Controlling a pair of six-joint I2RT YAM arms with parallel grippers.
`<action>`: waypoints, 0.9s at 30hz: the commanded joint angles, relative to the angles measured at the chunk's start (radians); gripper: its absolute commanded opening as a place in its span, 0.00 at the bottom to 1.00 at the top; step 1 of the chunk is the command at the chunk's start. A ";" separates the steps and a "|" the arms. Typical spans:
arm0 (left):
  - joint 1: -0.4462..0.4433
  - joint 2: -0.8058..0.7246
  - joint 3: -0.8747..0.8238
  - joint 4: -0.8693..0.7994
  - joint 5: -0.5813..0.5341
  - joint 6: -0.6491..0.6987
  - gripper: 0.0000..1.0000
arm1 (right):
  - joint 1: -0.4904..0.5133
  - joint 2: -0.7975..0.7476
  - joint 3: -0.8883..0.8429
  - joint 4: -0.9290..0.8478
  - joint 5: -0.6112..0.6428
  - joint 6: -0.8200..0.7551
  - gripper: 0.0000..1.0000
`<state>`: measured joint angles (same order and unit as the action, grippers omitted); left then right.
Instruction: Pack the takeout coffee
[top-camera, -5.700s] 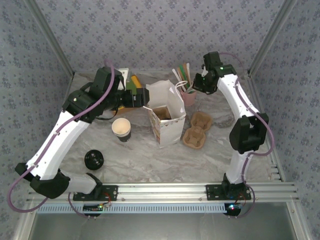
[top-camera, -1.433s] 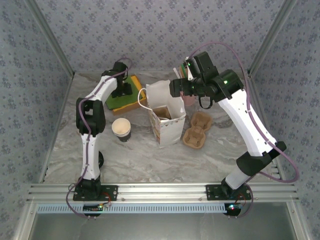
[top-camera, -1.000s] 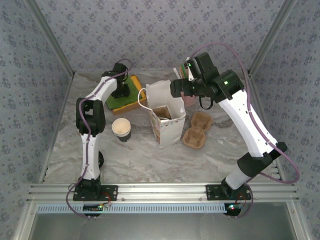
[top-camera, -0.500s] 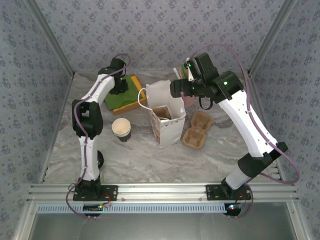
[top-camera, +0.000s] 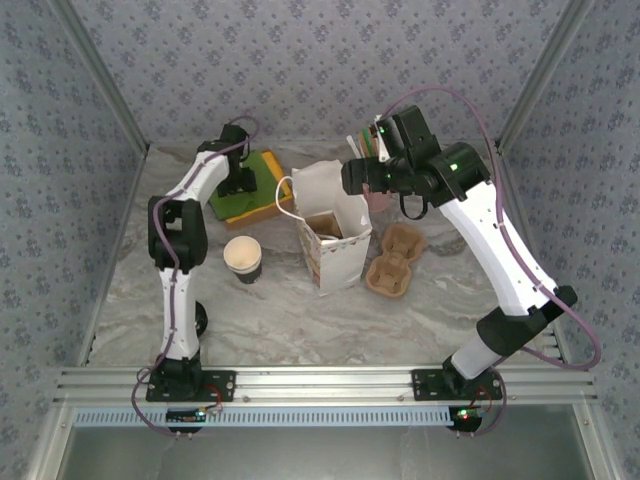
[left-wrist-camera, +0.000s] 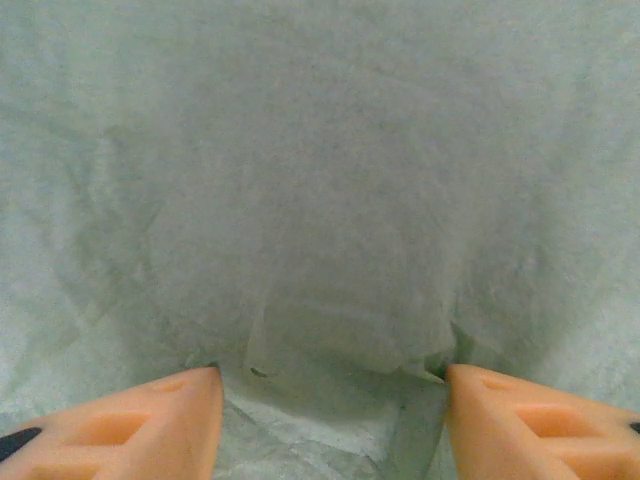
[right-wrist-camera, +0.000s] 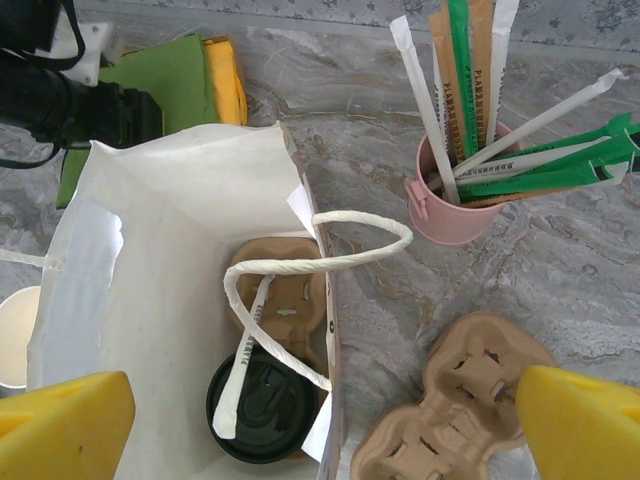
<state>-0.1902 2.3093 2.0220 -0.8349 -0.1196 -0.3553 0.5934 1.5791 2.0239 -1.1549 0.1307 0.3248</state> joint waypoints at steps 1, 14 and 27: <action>0.001 0.027 0.031 -0.016 0.017 0.013 0.56 | -0.007 -0.024 -0.002 -0.015 -0.006 0.013 1.00; 0.001 -0.044 0.033 -0.042 -0.035 0.011 0.12 | -0.012 -0.014 0.001 0.001 -0.014 0.011 1.00; 0.001 -0.107 0.063 -0.088 -0.043 0.012 0.03 | -0.010 -0.030 -0.022 0.009 -0.017 0.016 1.00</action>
<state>-0.1905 2.2566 2.0415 -0.8825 -0.1505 -0.3485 0.5865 1.5776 2.0102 -1.1500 0.1162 0.3248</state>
